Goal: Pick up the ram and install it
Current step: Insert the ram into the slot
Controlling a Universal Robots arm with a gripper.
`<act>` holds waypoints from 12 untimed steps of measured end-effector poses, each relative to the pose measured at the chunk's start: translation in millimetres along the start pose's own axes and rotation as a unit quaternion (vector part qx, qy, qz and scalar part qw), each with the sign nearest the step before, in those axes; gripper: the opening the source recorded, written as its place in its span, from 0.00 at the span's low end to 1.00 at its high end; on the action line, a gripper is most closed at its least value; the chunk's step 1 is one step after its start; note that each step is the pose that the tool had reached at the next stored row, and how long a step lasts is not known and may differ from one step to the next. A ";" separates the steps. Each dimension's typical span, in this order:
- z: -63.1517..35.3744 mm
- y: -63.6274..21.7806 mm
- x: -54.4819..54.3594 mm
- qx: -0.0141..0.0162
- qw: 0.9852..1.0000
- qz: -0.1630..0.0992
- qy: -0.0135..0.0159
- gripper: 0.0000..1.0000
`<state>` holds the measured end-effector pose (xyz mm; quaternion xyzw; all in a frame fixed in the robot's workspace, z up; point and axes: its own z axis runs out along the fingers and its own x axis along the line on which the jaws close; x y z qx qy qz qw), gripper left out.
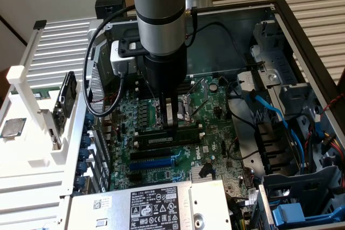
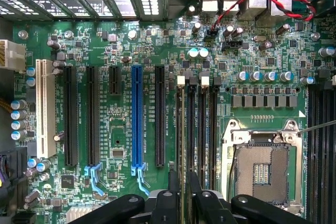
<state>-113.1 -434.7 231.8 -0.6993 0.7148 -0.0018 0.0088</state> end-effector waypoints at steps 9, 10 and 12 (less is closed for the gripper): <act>0.0 0.0 0.0 0.000 1.000 0.000 0.000 0.20; -0.1 0.0 0.0 0.000 1.000 0.000 0.000 0.20; -1.0 0.4 0.0 0.000 1.000 0.000 0.000 0.20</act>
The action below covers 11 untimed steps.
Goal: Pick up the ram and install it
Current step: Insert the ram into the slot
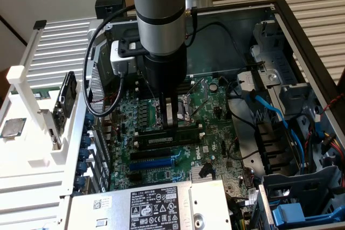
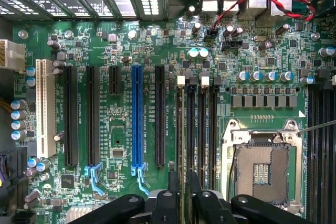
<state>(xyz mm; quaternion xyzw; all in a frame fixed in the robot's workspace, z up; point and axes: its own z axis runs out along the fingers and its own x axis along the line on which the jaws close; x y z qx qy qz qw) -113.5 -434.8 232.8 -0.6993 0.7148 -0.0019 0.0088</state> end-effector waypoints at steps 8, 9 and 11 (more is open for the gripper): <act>-12.1 0.5 -0.1 0.000 1.000 0.000 0.000 0.20; -13.3 0.5 -0.1 0.000 1.000 0.000 0.000 0.20; -13.5 0.5 -0.2 0.000 1.000 0.000 0.000 0.20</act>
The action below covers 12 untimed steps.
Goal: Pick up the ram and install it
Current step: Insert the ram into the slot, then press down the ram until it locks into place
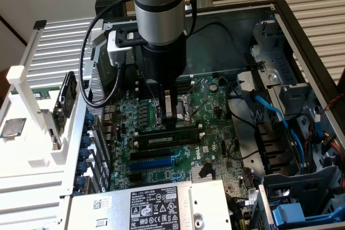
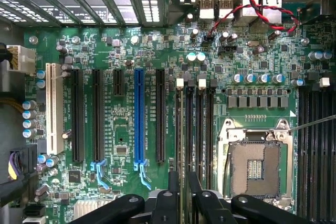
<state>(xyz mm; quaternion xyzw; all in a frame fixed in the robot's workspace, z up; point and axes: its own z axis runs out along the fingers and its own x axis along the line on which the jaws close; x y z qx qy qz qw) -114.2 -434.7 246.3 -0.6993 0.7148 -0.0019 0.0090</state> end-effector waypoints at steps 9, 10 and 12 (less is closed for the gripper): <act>-0.1 0.0 0.0 0.000 1.000 0.000 0.000 0.20; -0.1 0.0 0.0 0.000 1.000 0.000 0.000 0.20; -0.2 0.1 0.2 0.000 1.000 0.000 -0.001 0.20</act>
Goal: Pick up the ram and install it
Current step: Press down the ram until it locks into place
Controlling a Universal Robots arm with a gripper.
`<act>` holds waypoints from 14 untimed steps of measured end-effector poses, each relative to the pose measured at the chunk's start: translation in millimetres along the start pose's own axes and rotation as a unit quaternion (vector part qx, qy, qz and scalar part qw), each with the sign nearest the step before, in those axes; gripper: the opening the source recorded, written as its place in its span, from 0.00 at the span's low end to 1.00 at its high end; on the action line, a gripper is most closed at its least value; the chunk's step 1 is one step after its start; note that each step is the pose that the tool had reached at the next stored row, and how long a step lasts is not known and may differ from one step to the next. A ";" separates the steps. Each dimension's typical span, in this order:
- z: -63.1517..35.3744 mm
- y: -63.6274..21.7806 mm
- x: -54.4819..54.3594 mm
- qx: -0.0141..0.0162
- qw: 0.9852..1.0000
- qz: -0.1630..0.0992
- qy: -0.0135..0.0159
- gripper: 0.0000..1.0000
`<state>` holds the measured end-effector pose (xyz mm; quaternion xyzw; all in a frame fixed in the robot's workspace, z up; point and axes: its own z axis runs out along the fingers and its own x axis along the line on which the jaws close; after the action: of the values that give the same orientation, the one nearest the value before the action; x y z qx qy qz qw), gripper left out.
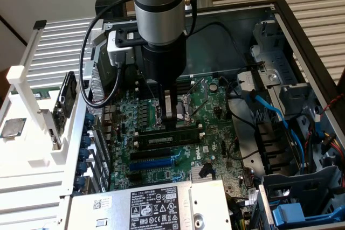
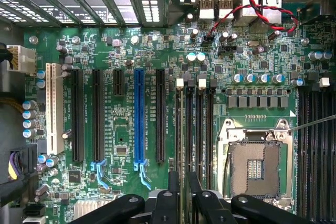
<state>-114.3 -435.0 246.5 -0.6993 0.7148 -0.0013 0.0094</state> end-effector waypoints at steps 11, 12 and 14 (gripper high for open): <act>0.5 0.0 -0.3 0.000 1.000 0.001 0.000 0.10; 0.9 0.5 -0.5 0.000 1.000 0.002 0.000 0.10; 1.7 1.5 -1.1 0.000 1.000 0.002 0.000 0.10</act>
<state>-115.8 -433.8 244.8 -0.6975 0.7165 -0.0014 0.0097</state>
